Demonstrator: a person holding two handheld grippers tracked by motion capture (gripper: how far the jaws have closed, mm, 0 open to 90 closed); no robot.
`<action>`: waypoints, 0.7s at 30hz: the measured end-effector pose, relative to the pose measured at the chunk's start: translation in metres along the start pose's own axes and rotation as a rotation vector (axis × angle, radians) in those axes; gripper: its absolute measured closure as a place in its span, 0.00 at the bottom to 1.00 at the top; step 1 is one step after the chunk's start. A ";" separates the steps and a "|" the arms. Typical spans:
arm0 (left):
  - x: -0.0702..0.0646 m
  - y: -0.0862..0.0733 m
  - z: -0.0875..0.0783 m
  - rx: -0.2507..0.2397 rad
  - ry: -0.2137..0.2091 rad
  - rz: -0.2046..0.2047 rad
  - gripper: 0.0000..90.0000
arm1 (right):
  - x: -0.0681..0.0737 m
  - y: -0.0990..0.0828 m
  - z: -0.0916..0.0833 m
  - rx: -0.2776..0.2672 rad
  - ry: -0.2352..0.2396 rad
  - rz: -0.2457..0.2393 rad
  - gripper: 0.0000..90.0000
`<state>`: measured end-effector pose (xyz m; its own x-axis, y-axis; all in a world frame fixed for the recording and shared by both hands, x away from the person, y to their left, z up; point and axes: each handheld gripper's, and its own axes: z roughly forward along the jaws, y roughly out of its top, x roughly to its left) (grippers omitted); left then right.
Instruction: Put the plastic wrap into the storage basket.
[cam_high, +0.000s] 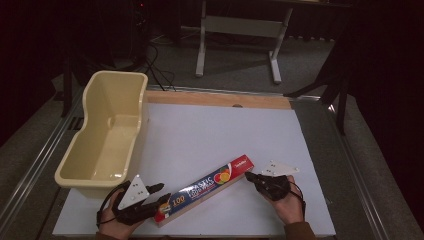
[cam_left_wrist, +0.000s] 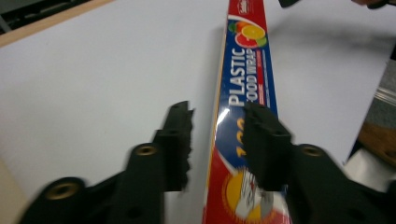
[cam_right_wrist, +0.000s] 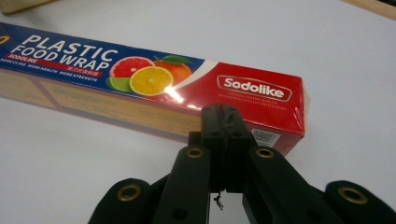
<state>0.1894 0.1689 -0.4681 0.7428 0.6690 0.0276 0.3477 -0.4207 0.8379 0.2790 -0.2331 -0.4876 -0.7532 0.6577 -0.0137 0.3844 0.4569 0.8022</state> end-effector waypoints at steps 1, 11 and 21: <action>0.001 -0.002 -0.002 0.007 -0.008 0.000 0.77 | -0.001 0.000 0.000 -0.002 -0.002 0.002 1.00; 0.005 -0.020 -0.013 0.089 -0.025 0.020 1.00 | -0.006 0.002 -0.004 -0.032 -0.003 0.028 0.99; 0.001 -0.043 -0.027 0.152 -0.033 0.009 1.00 | -0.005 0.005 -0.006 -0.046 0.000 0.027 0.98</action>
<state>0.1599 0.2036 -0.4893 0.7637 0.6453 0.0149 0.4218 -0.5165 0.7452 0.2818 -0.2373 -0.4799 -0.7430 0.6692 0.0085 0.3794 0.4108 0.8290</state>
